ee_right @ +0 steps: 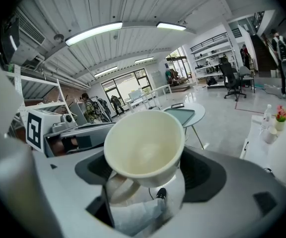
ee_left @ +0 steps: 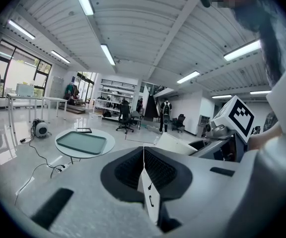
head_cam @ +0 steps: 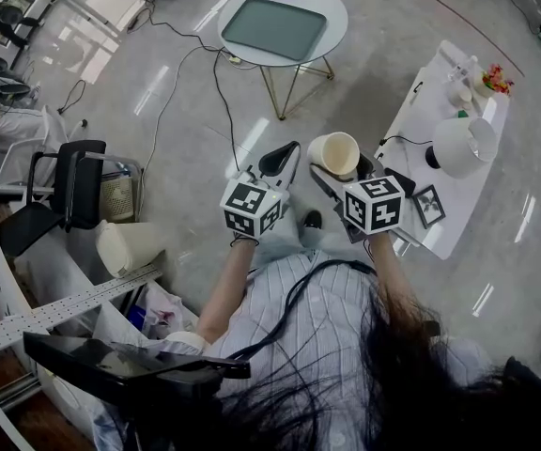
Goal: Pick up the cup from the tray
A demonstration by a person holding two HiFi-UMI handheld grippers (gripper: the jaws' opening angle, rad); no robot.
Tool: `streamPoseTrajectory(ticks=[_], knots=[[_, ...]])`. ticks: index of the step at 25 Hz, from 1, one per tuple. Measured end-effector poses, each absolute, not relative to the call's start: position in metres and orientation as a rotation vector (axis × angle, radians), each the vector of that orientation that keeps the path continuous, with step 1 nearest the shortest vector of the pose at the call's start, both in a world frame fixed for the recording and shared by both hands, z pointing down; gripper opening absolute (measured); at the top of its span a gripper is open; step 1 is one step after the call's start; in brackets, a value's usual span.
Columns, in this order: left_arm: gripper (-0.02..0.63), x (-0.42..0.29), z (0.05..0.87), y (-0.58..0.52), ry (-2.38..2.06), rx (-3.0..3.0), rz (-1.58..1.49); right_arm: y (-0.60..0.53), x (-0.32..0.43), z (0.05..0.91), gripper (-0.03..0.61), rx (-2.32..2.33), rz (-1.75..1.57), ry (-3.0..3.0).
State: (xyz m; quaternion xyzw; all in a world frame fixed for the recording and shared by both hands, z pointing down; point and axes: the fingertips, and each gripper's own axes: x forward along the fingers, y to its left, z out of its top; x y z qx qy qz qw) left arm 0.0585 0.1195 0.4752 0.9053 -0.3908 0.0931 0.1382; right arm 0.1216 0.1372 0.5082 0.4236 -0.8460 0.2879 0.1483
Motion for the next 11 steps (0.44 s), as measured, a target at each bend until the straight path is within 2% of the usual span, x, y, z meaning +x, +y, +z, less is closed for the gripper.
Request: streamPoseTrajectory(ticks=[11], knots=[[0.014,0.065,0.478,0.108,-1.117,2.620,0.292,0.125,0.126,0.510,0.397,1.219,0.843,-2.431]])
